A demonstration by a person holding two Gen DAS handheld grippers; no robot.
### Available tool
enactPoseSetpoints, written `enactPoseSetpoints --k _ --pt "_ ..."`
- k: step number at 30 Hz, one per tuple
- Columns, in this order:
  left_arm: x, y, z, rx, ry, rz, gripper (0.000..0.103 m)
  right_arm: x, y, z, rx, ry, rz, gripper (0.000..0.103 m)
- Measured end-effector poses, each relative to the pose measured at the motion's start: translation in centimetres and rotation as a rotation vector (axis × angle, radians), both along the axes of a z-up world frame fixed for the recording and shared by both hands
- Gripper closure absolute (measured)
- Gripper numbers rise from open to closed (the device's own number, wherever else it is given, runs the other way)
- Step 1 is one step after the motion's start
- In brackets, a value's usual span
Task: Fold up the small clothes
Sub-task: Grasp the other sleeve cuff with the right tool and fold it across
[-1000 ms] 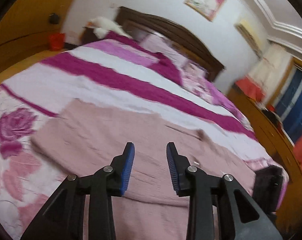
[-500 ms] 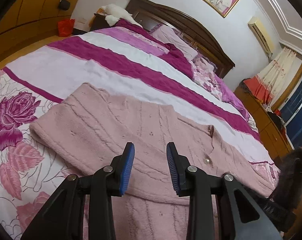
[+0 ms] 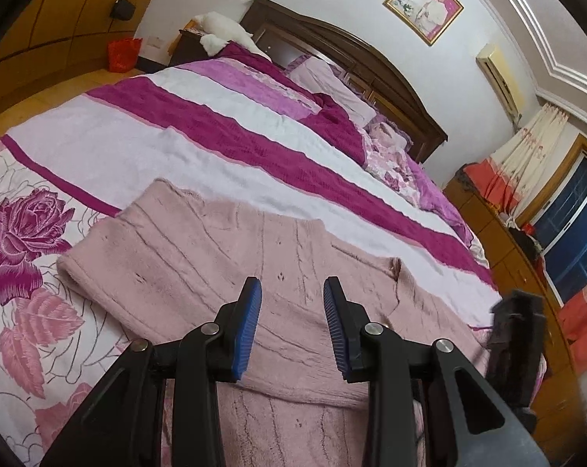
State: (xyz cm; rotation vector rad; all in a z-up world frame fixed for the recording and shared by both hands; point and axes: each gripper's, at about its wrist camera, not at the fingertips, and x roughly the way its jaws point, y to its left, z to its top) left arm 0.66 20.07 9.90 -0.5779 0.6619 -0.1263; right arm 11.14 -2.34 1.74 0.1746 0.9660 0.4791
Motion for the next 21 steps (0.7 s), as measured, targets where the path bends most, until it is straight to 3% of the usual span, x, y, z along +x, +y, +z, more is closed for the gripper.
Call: enactPoseSetpoints --k 7,13,21 --pt "0.4 -0.1 0.2 0.024 0.013 0.037 0.094 -2.0 -4.6 5.1 0.020 -0.136 0.015 0.095" --pt "1.3 1.6 0.2 0.003 0.014 0.098 0.094 -1.4 -11.8 7.9 0.016 -0.207 -0.045 0.095" --pt "3.6 1.1 -2.4 0.039 0.108 0.102 0.094 1.9 -21.3 5.7 0.020 -0.111 -0.195 0.095"
